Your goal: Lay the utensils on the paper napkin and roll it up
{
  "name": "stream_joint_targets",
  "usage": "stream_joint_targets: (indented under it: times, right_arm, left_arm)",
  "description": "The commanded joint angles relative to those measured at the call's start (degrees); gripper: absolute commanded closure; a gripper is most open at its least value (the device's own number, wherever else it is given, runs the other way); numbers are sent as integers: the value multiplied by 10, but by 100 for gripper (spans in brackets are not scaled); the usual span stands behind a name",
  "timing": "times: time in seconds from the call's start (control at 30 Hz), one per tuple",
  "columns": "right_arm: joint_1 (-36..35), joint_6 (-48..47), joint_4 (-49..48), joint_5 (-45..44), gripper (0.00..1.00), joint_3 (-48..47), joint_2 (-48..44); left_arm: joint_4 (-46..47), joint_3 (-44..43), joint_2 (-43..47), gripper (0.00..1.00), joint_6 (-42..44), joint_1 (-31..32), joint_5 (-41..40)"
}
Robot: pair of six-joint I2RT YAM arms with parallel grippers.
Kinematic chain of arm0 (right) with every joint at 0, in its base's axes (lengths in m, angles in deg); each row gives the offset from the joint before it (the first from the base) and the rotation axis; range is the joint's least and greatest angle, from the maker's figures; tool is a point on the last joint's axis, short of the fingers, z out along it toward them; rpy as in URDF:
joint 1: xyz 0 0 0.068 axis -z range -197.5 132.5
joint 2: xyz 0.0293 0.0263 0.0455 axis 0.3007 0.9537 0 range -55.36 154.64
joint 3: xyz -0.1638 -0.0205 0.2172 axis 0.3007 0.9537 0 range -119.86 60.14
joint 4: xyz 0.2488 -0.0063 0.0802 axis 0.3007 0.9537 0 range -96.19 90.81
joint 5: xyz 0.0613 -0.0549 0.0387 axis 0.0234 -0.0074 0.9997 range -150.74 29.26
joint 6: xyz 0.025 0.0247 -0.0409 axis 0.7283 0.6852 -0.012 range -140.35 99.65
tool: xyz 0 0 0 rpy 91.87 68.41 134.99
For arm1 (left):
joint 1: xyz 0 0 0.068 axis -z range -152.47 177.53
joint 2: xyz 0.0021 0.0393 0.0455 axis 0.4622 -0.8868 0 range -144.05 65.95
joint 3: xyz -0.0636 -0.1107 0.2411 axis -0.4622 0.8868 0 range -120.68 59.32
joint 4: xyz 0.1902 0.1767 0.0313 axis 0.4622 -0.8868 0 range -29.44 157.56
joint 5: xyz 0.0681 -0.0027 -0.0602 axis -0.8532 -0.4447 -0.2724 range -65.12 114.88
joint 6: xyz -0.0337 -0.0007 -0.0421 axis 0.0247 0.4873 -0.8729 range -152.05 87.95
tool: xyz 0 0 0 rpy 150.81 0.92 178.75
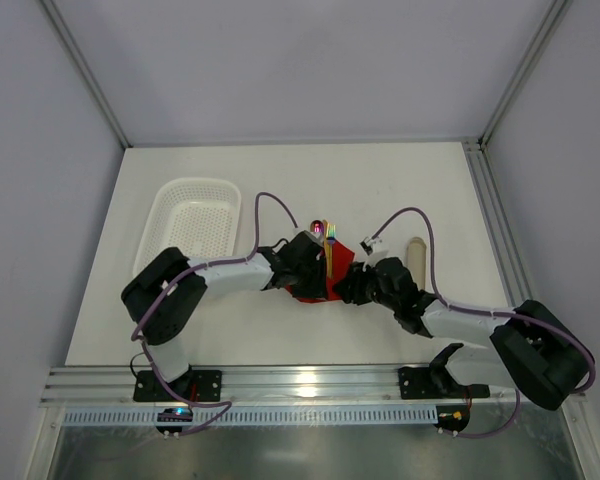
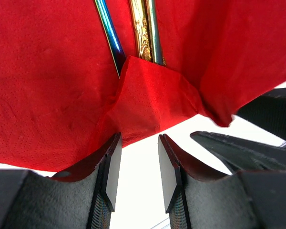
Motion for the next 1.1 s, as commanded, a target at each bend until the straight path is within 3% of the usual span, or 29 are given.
stream_joint_targets:
  times: [0.0, 0.43, 0.87, 1.07]
  right_arm:
    - [-5, -8, -59, 20, 60, -14, 20]
    - [-7, -1, -94, 35, 60, -16, 85]
    - [-7, 1, -92, 32, 60, -14, 100]
    - [-7, -1, -86, 33, 60, -17, 100]
  left_arm:
    - [-12, -11, -15, 59, -3, -2, 1]
    - [-21, -17, -5, 58, 0, -6, 2]
    - [-94, -55, 44, 47, 17, -14, -38]
    - [-75, -42, 82, 41, 20, -30, -51]
